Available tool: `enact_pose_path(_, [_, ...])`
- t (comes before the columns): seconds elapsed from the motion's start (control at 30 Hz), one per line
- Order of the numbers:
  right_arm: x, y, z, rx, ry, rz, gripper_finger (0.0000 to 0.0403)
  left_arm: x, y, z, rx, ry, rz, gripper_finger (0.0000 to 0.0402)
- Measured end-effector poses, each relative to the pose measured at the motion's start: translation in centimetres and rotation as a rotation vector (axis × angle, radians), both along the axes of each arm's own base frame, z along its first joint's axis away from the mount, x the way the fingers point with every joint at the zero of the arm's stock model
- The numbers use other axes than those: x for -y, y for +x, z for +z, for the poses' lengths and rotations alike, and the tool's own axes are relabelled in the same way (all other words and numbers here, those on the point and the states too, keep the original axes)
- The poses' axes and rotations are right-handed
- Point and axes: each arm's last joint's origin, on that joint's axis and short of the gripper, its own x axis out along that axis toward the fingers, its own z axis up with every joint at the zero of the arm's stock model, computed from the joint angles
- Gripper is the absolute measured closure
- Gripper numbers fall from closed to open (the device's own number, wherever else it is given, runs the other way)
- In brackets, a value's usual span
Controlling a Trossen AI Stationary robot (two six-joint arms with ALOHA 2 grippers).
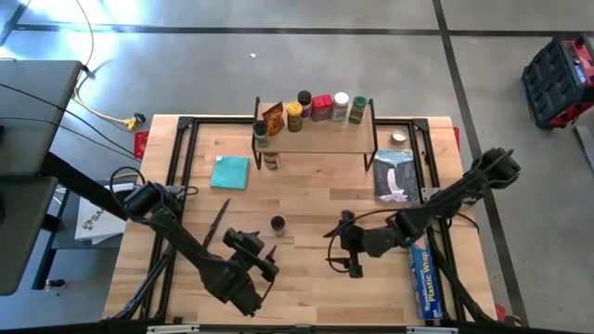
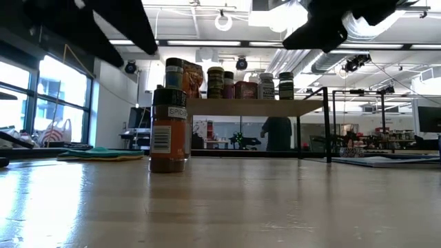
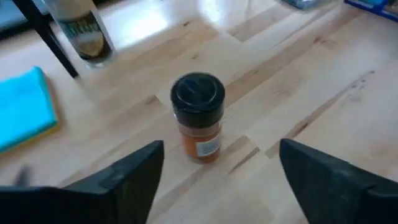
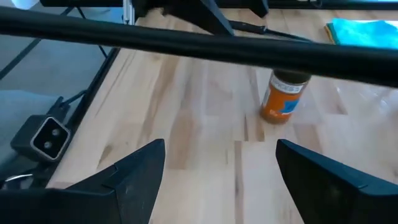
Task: Shelf spices
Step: Put the black seasoning bottle on the shelf
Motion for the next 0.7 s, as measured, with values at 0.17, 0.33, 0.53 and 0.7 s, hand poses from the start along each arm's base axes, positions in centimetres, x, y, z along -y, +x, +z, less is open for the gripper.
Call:
enact_pose_path(0.17, [-0.9,-0.5,-0.1,-0.003,0.017,0.020,0.0100,-1.0,0.6,-2.9,0.102,-0.015,0.027,0.0062])
enact_pose_path(0.33, [-1.6,-1.0,0.0,0.012,-0.004,0.010,0.0100,-2.3,1.2,-5.1,0.201,0.020,0.041,0.0060])
enact_pose_path(0.53, [-1.8,-1.2,-0.1,0.015,-0.010,0.010,0.0100,-4.1,2.6,-6.3,0.253,0.054,0.057,0.0069])
enact_pose_path(0.7, [-1.8,-1.2,-0.1,0.015,-0.010,0.010,0.0100,-4.8,3.6,-6.4,0.228,0.056,0.043,0.0107])
